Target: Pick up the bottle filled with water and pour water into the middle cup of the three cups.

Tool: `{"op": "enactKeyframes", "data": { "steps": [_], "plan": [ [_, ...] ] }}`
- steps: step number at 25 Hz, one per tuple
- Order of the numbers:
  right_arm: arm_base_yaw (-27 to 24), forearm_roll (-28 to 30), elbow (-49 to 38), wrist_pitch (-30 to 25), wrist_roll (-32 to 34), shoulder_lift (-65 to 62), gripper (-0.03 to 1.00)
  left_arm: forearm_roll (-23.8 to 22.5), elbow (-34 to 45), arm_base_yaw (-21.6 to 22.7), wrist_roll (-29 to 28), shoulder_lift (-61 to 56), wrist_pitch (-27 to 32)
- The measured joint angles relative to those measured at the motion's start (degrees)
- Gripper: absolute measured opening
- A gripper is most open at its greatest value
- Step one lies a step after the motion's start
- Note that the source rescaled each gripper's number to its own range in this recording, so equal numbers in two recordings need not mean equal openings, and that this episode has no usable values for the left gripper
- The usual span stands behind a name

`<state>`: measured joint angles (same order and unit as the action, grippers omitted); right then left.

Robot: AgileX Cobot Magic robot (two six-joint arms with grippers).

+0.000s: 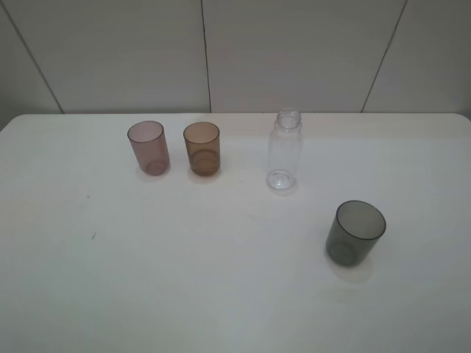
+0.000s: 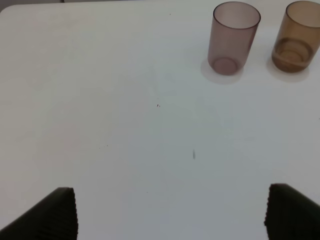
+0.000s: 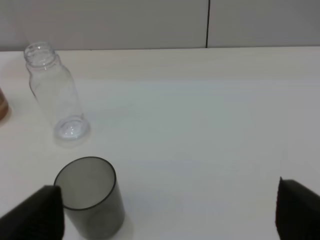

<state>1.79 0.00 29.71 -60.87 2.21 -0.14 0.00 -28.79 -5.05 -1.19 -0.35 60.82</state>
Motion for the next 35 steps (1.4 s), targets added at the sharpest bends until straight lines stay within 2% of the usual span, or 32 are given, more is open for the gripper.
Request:
{"op": "enactKeyframes", "data": {
  "steps": [35],
  "plan": [
    [0.0, 0.0, 0.0, 0.0, -0.9, 0.0, 0.73, 0.0, 0.0, 0.0, 0.0, 0.0, 0.0]
  ]
}}
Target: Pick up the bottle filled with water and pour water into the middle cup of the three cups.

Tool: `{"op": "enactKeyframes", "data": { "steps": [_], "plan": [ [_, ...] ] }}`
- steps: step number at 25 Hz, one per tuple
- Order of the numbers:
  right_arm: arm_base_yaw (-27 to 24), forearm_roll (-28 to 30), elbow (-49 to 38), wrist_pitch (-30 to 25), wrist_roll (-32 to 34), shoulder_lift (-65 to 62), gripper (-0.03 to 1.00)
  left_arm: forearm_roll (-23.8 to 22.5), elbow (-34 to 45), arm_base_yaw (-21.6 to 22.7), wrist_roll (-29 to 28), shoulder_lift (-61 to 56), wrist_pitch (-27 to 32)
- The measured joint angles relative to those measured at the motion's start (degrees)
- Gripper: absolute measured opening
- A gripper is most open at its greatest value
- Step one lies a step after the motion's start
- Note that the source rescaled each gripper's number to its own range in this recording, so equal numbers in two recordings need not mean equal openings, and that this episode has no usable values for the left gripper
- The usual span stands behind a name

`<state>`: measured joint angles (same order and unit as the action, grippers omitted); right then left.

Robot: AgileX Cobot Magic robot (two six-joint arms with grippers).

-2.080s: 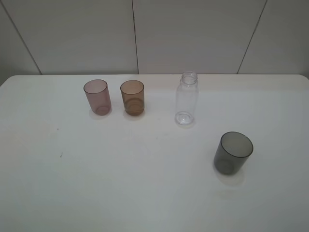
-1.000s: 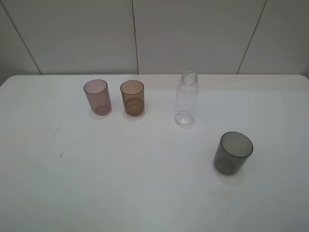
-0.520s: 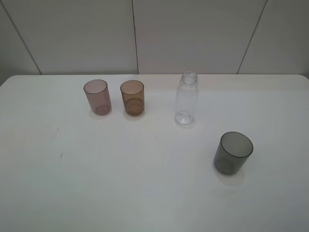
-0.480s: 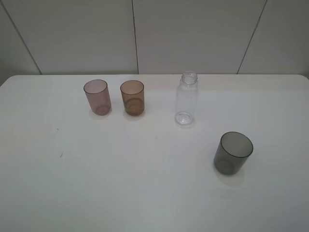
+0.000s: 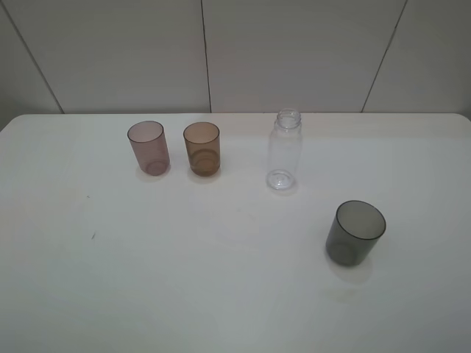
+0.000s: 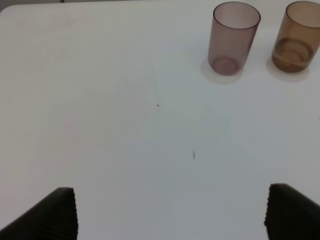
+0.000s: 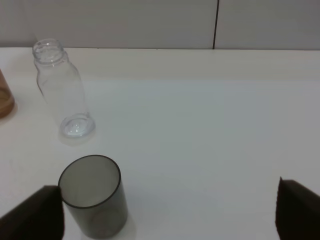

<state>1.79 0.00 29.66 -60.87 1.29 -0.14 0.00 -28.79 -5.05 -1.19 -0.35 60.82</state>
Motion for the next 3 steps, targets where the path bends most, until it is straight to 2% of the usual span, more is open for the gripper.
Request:
{"op": "enactKeyframes", "data": {
  "steps": [3],
  "plan": [
    [0.0, 0.0, 0.0, 0.0, 0.0, 0.0, 0.73, 0.0, 0.0, 0.0, 0.0, 0.0, 0.0]
  ]
}}
